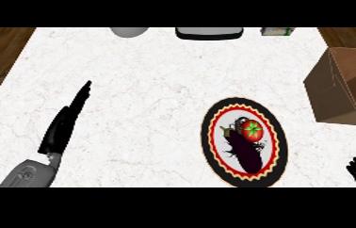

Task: Pick the eggplant from the plate and place it in the cardboard box

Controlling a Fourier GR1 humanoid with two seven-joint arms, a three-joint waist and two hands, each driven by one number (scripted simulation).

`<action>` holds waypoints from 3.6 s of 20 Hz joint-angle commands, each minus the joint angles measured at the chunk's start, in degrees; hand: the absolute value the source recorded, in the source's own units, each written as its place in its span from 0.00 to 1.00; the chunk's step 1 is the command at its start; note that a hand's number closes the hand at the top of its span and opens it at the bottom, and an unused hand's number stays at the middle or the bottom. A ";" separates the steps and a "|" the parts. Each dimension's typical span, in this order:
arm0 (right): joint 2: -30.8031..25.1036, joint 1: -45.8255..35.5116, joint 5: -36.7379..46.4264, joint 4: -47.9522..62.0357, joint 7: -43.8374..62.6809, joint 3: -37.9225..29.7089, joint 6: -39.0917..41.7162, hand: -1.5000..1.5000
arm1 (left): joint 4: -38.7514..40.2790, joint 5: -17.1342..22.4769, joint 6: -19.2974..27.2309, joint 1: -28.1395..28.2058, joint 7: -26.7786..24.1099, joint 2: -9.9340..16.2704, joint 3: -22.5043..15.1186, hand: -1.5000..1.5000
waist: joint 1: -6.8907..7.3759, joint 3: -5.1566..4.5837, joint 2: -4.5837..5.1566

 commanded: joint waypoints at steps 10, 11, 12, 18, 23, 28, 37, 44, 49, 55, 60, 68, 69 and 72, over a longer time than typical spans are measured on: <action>-0.05 -3.75 9.76 -18.05 32.13 5.94 -3.35 0.00 | 5.74 -3.78 -3.01 -1.31 -3.93 -3.96 3.16 0.50 | 0.49 0.08 0.03; -1.65 -6.97 8.27 -16.02 34.23 3.69 -1.57 0.00 | -1.67 -3.32 -3.65 -1.79 3.97 -1.80 3.35 0.50 | 0.87 0.13 -0.06; 1.85 -6.84 11.36 -14.52 32.37 6.59 -2.62 0.00 | 0.67 -5.67 -2.22 -0.19 1.11 -5.41 1.79 0.50 | 0.66 0.13 -0.05; 4.10 -14.64 10.88 -11.42 39.08 6.81 1.30 0.00 | -2.77 -6.59 -4.15 2.69 2.17 -4.90 4.53 0.50 | 1.14 0.15 -0.03; 10.28 -11.14 20.38 -11.95 36.58 11.14 -2.59 0.00 | 3.71 -8.55 -7.08 -2.03 -0.14 -8.18 7.91 0.50 | 0.39 0.13 -0.03; 12.90 -11.10 23.04 -12.53 34.35 9.33 -5.59 0.00 | 0.81 -12.10 -5.79 -0.76 2.37 -10.41 7.50 0.50 | 0.39 0.14 -0.08; 14.62 -19.94 26.88 -6.42 37.93 9.92 -0.11 0.00 | 0.06 -12.71 -11.78 -0.43 2.65 -9.26 13.63 0.50 | 0.65 0.14 -0.06; 17.76 -17.58 31.29 -0.49 32.04 9.32 -2.29 0.00 | -1.93 -15.25 -14.26 3.78 0.16 -11.46 16.61 0.50 | 0.64 0.14 -0.08; 20.63 -24.76 32.46 -0.47 39.38 9.66 -1.00 0.00 | -4.19 -17.30 -14.20 4.39 1.03 -13.76 16.20 0.50 | 0.82 0.14 -0.09; 21.75 -24.71 33.43 7.84 30.32 8.65 -1.92 0.00 | -0.98 -20.24 -14.59 2.21 0.41 -16.35 17.82 0.50 | 0.64 0.14 -0.06; 24.26 -29.40 34.47 10.18 33.83 8.98 -1.87 0.00 | -0.71 -18.61 -17.86 2.31 -0.70 -15.07 21.05 0.50 | 0.72 0.14 -0.04; 25.19 -26.79 34.96 10.39 30.96 10.04 -2.19 0.00 | 0.63 -21.87 -16.64 0.11 0.63 -17.10 20.75 0.50 | 0.62 0.15 -0.04; 27.03 -28.59 37.21 9.46 34.59 12.32 -2.89 0.00 | 1.73 -22.19 -16.45 1.36 -1.60 -17.03 20.76 0.50 | 0.68 0.14 -0.04; 25.94 -30.09 42.53 9.62 33.65 11.85 -8.96 1.00 | 0.92 -21.04 -18.42 3.40 -2.95 -15.44 21.69 0.50 | 0.77 0.13 -0.05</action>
